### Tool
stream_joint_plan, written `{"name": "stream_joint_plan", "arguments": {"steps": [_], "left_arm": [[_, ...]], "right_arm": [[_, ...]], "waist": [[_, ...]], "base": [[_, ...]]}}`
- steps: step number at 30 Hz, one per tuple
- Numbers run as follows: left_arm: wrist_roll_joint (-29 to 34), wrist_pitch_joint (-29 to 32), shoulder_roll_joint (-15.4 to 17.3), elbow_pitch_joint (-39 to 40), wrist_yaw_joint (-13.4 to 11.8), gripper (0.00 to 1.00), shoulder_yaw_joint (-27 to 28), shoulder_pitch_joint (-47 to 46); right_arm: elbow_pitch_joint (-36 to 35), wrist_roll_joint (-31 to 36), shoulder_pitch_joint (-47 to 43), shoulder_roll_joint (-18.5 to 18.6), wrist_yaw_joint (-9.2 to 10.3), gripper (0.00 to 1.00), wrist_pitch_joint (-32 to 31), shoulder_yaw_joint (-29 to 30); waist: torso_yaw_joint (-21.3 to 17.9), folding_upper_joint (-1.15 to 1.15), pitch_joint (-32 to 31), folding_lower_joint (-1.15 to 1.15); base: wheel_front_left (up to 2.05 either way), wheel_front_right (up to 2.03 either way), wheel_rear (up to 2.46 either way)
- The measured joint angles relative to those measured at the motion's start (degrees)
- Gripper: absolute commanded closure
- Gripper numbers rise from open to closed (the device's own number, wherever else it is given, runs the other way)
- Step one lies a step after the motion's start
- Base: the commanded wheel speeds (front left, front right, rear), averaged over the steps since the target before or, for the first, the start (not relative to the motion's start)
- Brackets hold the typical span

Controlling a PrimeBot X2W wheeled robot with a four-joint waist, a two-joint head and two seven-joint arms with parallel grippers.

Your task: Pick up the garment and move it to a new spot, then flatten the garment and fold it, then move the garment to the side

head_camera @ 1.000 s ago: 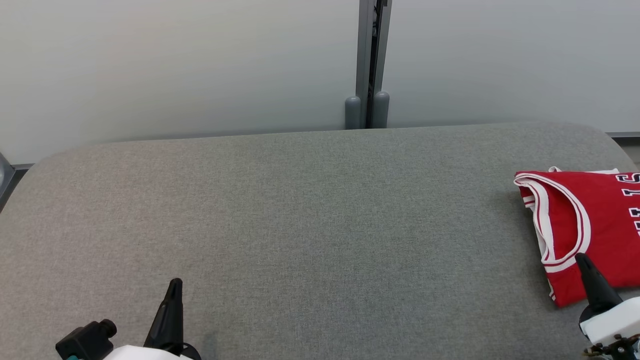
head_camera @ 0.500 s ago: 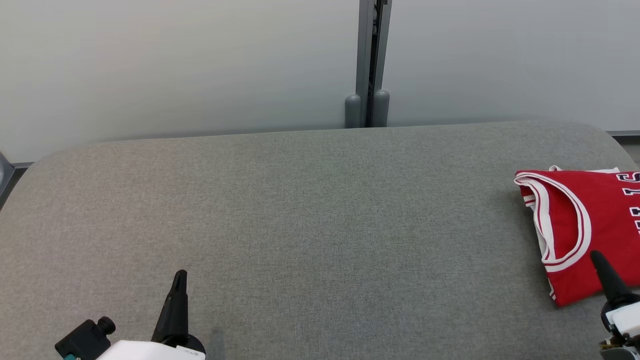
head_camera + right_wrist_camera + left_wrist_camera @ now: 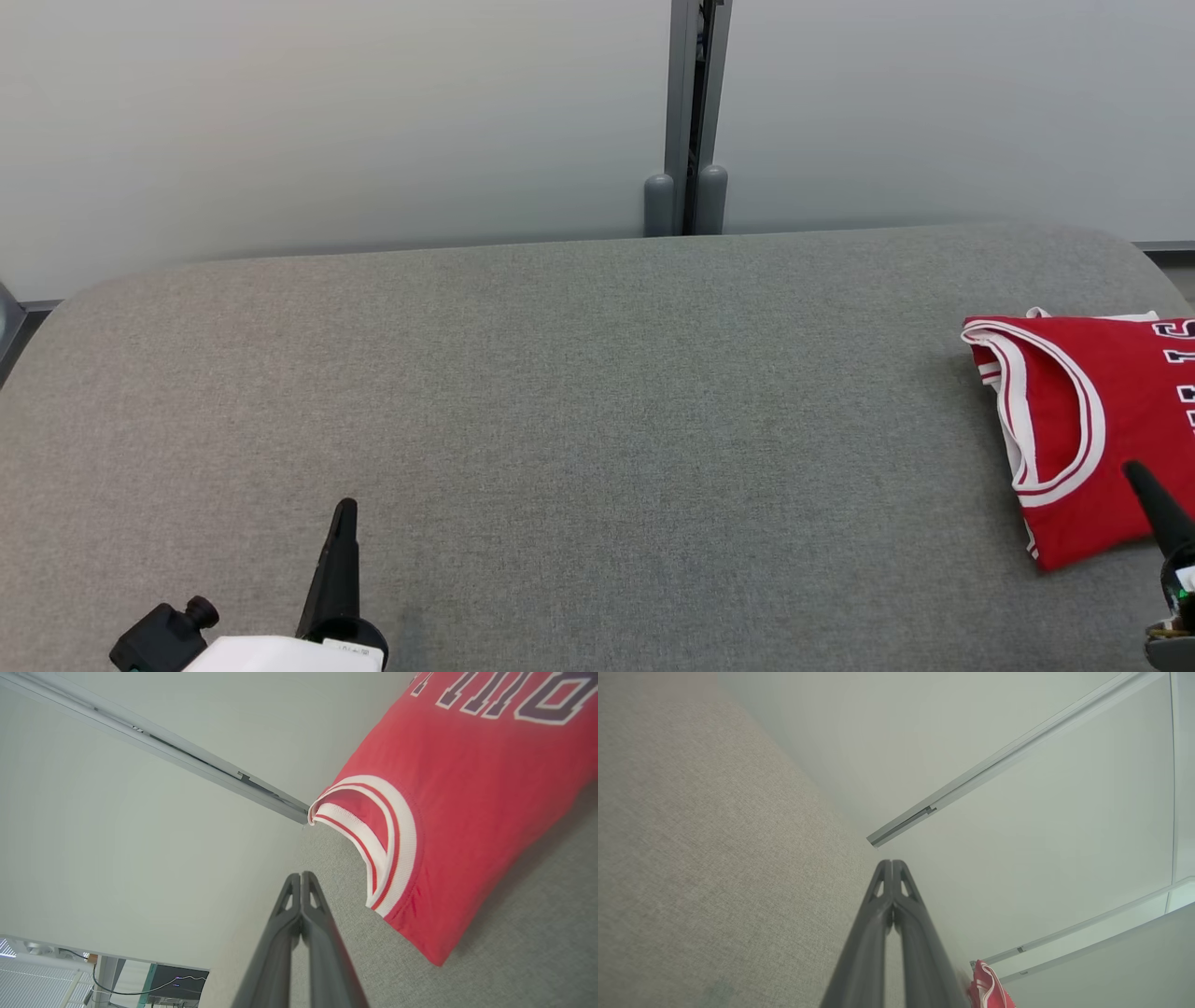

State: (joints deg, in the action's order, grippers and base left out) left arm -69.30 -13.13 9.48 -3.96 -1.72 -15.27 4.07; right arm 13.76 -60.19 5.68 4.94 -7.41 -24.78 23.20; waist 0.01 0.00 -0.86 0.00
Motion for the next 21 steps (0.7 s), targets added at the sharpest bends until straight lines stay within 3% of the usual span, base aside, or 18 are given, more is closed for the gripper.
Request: {"name": "stream_joint_plan", "arguments": {"steps": [21], "left_arm": [[-9.14,-0.62,-2.77,-0.16,3.01,1.00,0.62,-1.04]], "right_arm": [[3.65,-10.85,3.35,0.82,0.00,1.00,-4.74,4.28]], "waist": [[0.01,0.00,0.34,0.00]], "base": [[0.00,0.00,0.00]]}}
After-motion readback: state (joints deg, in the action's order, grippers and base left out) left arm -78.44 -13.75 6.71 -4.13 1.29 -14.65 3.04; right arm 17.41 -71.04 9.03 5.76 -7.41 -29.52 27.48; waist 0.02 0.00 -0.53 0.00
